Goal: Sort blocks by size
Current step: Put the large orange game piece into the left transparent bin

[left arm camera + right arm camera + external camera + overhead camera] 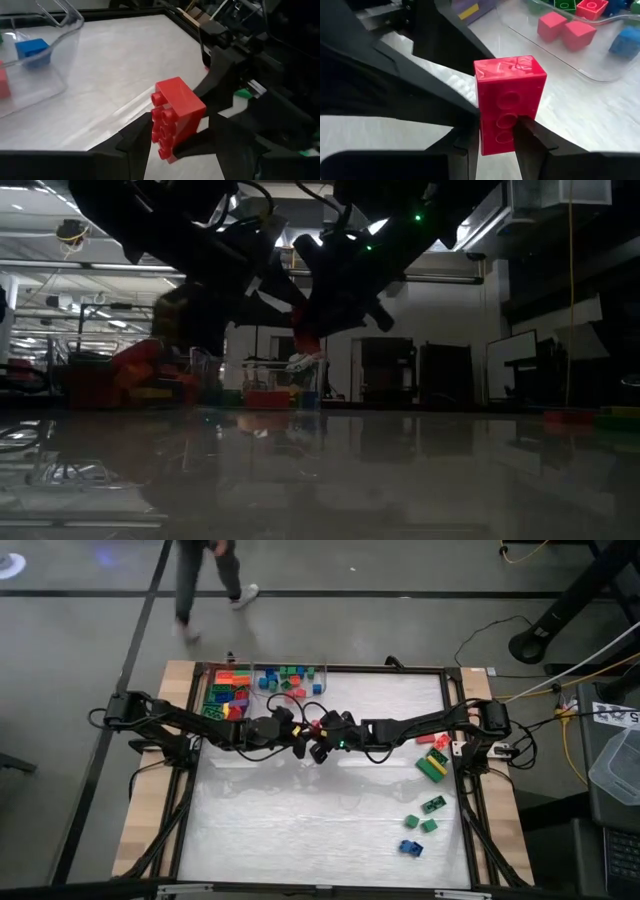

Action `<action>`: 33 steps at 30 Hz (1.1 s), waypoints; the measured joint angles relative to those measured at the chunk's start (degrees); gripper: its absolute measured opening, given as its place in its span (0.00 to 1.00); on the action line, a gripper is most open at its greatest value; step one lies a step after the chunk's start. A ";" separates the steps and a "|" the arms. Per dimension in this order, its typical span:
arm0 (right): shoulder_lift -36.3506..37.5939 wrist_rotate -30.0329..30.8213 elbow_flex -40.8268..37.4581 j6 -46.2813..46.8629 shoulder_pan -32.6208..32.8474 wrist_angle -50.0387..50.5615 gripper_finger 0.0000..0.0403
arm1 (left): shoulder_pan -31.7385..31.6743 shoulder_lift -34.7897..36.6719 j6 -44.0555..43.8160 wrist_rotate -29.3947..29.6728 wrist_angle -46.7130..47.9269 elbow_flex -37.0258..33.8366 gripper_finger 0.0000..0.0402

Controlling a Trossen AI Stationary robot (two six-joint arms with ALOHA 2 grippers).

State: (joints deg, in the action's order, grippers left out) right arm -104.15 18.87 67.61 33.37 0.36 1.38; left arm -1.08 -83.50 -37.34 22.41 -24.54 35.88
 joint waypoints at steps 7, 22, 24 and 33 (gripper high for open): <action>-0.04 0.39 0.00 1.31 0.00 0.07 0.25 | 0.00 0.02 0.51 1.60 -0.46 0.06 0.45; -0.06 -0.10 -0.02 0.83 0.00 -0.10 0.25 | 0.00 0.04 4.79 1.66 -1.59 0.09 0.34; -0.06 -0.23 -0.02 0.81 0.00 -0.14 0.25 | -0.02 0.04 4.79 1.15 -1.59 0.09 0.30; -0.10 -0.43 -0.10 0.75 0.04 -0.17 0.25 | -0.02 0.11 4.88 0.90 -1.29 0.09 0.19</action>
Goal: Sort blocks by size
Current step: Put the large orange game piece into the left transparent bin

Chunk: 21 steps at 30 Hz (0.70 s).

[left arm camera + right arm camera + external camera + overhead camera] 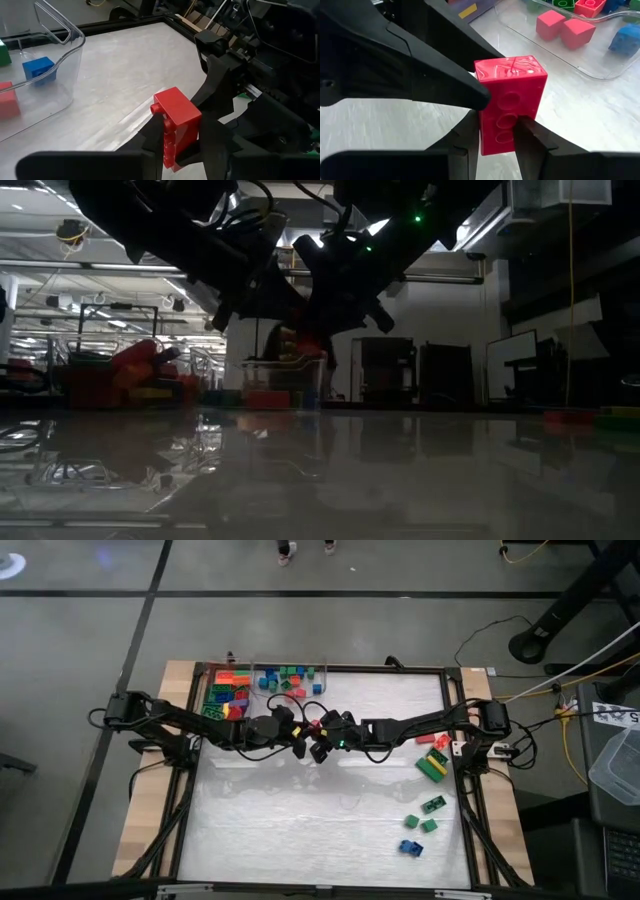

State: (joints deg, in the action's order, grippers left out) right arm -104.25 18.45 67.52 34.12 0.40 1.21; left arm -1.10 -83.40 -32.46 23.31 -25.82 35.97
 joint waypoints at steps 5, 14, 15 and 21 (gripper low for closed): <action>0.00 -0.05 -0.01 0.08 0.00 -0.07 0.25 | 0.00 0.00 -0.01 -0.04 0.00 0.00 0.21; -0.02 -2.24 0.01 0.12 -0.09 -0.09 0.29 | 0.02 0.00 1.20 -0.14 -0.01 0.00 0.20; -0.02 -2.59 -0.01 0.08 -0.09 -0.18 0.32 | 0.00 0.00 1.24 -0.28 -0.15 0.00 0.21; -0.02 -3.42 0.08 -0.14 -0.04 -0.29 0.48 | 0.00 0.00 1.21 -0.44 -0.20 0.00 0.21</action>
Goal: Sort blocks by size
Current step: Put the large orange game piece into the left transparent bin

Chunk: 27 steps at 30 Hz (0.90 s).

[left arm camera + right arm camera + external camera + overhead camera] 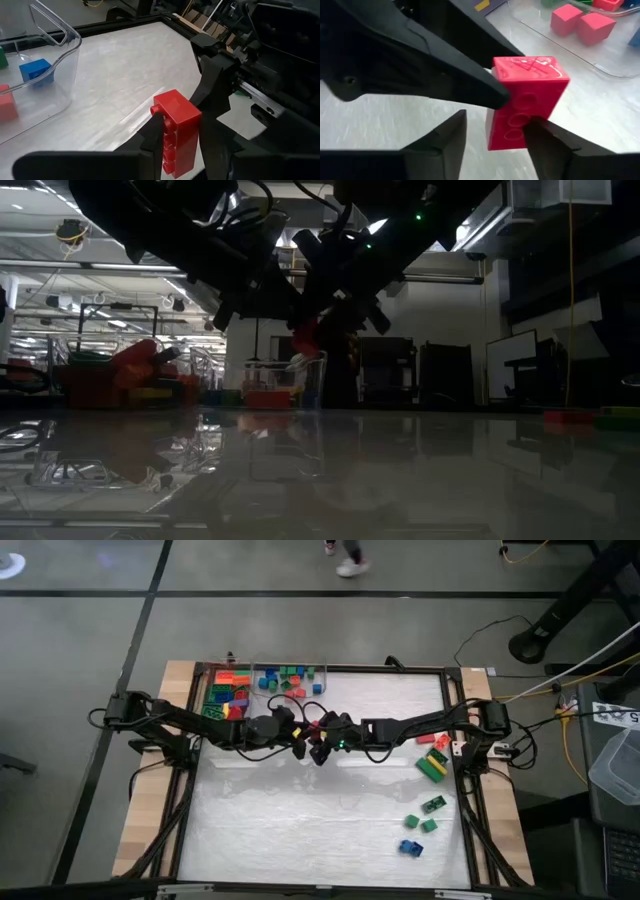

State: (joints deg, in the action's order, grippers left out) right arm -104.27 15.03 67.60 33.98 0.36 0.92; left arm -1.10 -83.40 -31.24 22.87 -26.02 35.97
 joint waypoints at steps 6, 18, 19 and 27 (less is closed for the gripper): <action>1.31 -1.79 0.04 -8.90 0.00 3.17 0.57 | 0.02 0.00 0.00 -0.31 -0.16 0.02 0.22; 9.69 1.32 0.02 -10.50 0.00 22.47 0.55 | -1.64 1.22 1.58 0.26 -0.12 0.02 0.22; 10.60 1.26 0.02 -10.52 0.00 24.48 0.55 | -1.97 2.28 1.82 0.25 0.43 0.02 0.22; 16.05 -5.61 0.02 -10.43 0.06 44.99 0.55 | -6.48 16.41 7.64 1.93 9.71 0.03 0.22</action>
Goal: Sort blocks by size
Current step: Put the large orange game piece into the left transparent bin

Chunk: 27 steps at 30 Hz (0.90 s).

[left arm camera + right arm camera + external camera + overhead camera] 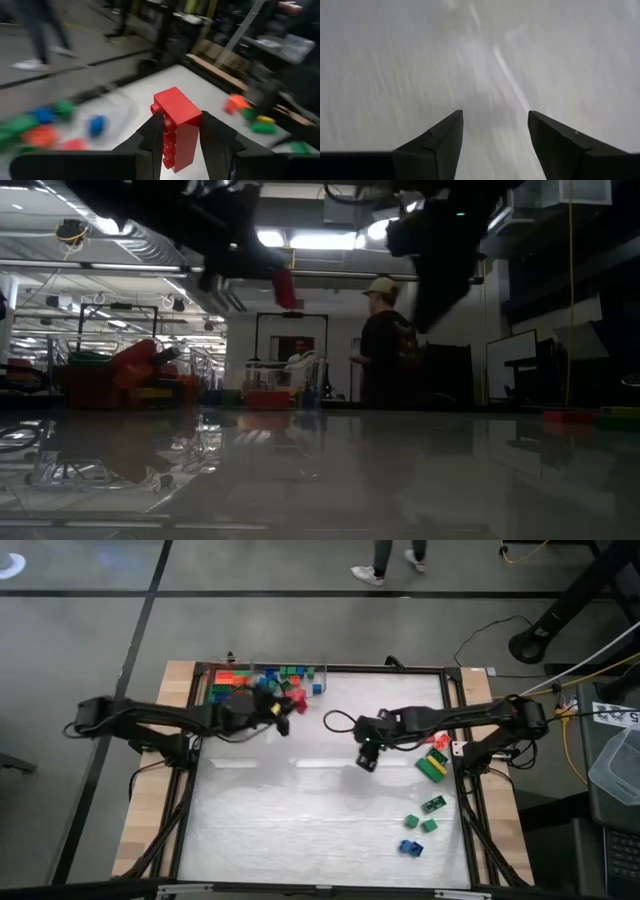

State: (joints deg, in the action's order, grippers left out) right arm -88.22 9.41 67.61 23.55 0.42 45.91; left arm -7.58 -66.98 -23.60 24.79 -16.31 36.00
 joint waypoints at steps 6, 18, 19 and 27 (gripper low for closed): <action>0.32 -1.53 -0.05 0.15 0.01 14.08 0.55 | -4.95 14.25 1.10 8.91 19.80 0.01 0.22; 0.25 -5.19 -0.72 -1.10 0.01 16.86 0.55 | -14.18 26.61 -5.99 15.49 50.63 -0.01 0.23; 0.25 -6.00 -0.72 -1.51 0.01 17.99 0.55 | -14.78 26.44 -6.45 15.50 52.24 -0.01 0.23; 0.25 -7.53 -0.73 -1.51 0.01 27.77 0.55 | -19.67 23.22 -10.12 15.48 58.17 -0.01 0.37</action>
State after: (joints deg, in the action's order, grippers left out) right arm -87.96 1.89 66.89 22.04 0.43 73.68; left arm -27.25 -43.76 -33.72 40.27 41.86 35.99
